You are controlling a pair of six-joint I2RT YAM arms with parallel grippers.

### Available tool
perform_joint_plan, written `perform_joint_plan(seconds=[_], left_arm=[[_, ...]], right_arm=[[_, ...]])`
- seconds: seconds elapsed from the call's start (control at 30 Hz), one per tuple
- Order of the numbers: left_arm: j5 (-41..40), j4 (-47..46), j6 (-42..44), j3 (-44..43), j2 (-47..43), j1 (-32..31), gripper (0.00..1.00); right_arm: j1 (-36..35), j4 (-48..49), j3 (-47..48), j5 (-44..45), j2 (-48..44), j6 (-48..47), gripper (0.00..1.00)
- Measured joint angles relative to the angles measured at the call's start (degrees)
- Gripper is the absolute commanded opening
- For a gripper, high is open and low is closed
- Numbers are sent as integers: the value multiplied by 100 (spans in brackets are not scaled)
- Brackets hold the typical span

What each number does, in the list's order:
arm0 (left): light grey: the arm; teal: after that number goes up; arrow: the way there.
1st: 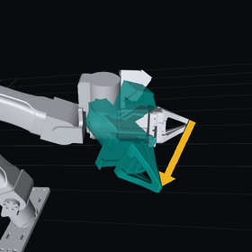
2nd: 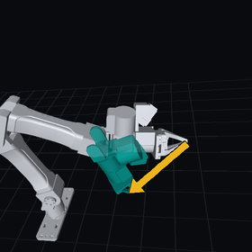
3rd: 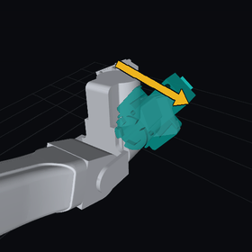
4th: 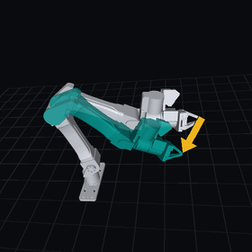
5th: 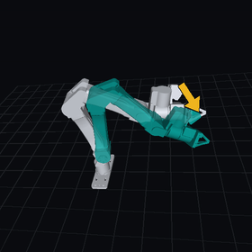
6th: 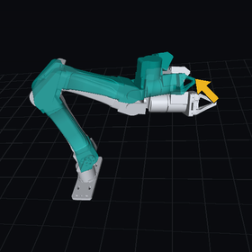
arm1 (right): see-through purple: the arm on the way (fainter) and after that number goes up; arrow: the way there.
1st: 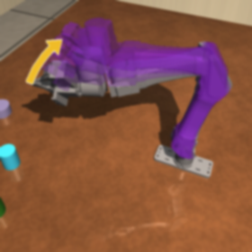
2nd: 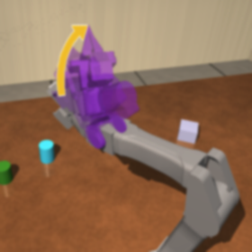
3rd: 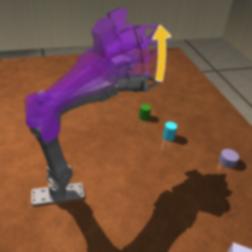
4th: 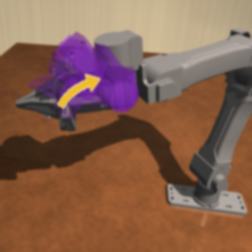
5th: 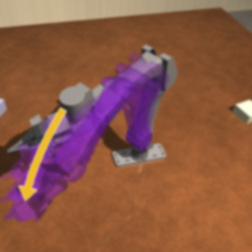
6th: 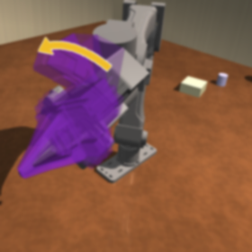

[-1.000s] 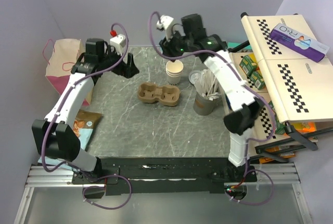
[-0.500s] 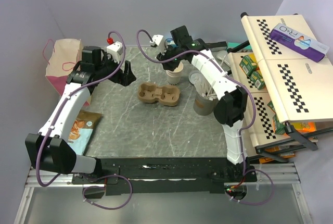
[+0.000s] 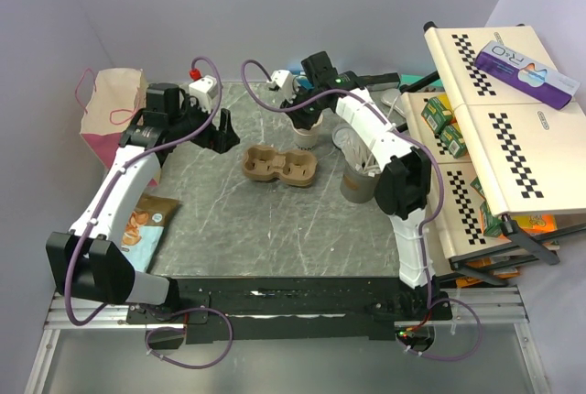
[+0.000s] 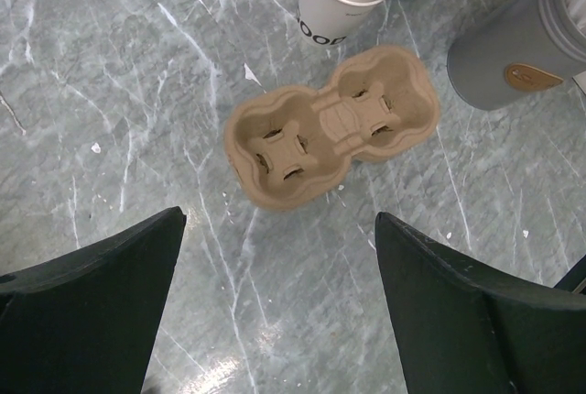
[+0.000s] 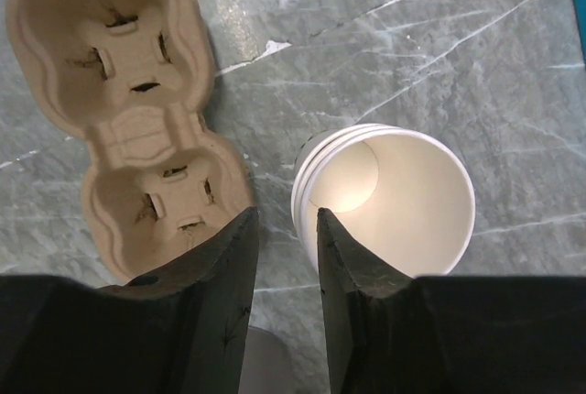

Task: Pack the takeout coffee

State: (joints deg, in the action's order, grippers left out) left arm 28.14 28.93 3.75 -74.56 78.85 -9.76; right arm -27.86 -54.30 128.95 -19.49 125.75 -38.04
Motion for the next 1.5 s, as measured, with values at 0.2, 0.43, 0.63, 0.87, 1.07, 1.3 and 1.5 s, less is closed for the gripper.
perform_joint_plan(seconds=[0.2, 0.43, 0.63, 0.87, 1.07, 1.3, 1.5], left_arm=[[0, -20, -11, 33, 85, 9, 91], [0, -35, -11, 33, 92, 15, 91], [2, -39, -13, 33, 103, 15, 91], [2, -39, -37, 33, 157, 15, 91], [0, -42, -37, 33, 157, 20, 91], [0, -74, -37, 74, 157, 17, 92], [0, -81, -37, 125, 157, 20, 92]], right_arm=[[24, -20, -2, 46, 118, -44, 38], [37, -22, -2, 146, 129, -72, 35], [98, -22, -2, 201, 146, -109, 33], [151, -57, -2, 210, 184, -170, 31], [153, -68, -2, 210, 184, -236, 29], [153, -96, -4, 214, 186, -280, 27], [153, -103, -13, 219, 190, -326, 28]])
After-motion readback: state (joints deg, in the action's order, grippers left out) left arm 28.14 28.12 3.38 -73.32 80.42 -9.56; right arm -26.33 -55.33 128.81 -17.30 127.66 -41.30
